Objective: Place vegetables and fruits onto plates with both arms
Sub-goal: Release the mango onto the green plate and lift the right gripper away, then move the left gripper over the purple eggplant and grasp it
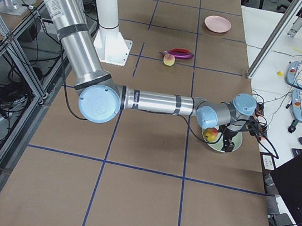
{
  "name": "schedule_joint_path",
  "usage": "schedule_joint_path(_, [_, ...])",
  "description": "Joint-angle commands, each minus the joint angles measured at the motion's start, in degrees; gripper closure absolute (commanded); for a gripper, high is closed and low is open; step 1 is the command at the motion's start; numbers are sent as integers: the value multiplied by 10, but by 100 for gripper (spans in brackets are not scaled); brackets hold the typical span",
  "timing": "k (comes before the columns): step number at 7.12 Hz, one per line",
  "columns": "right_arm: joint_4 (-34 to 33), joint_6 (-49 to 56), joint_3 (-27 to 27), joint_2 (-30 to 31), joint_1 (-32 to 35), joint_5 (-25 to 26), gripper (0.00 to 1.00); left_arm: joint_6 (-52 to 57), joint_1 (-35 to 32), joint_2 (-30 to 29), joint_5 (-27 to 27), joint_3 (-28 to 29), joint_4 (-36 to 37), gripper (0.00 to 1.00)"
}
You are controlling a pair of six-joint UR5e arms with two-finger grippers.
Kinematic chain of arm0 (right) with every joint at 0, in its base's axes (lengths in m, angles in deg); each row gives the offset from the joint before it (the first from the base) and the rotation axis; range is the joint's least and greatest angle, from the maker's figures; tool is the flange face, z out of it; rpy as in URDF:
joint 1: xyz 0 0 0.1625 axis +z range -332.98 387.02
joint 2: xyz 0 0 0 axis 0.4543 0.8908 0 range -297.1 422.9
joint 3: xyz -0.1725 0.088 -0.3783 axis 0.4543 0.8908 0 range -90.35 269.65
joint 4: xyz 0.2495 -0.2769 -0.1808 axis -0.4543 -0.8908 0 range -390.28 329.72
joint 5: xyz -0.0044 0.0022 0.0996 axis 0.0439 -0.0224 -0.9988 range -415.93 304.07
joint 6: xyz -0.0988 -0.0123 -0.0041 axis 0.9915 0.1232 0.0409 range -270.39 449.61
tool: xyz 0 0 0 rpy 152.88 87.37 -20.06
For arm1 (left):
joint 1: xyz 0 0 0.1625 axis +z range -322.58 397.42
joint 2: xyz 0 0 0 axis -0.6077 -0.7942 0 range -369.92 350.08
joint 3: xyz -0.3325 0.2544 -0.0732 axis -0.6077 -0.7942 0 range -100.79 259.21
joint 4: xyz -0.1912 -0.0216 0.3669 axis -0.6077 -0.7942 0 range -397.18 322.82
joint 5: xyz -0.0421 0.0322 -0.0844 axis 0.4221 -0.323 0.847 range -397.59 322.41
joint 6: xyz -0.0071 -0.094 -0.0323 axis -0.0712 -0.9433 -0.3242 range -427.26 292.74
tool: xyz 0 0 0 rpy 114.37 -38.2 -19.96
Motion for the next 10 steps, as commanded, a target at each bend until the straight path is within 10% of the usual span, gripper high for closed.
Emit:
schedule_joint_path(1, [-49,1,-118,91,26,-3,0,-1,1,-29,1,-1,-34,0])
schedule_joint_path(3, [-51,2,-199,176,31,-2,0,-138,13,-87,1,-11,-32,0])
schedule_joint_path(7, [-51,2,-270,248,28,7,0,-393,250,-205,-26,-38,-23,0])
schedule_joint_path(10, [-50,-1,-271,248,27,6,0,-705,428,-369,-173,40,-23,0])
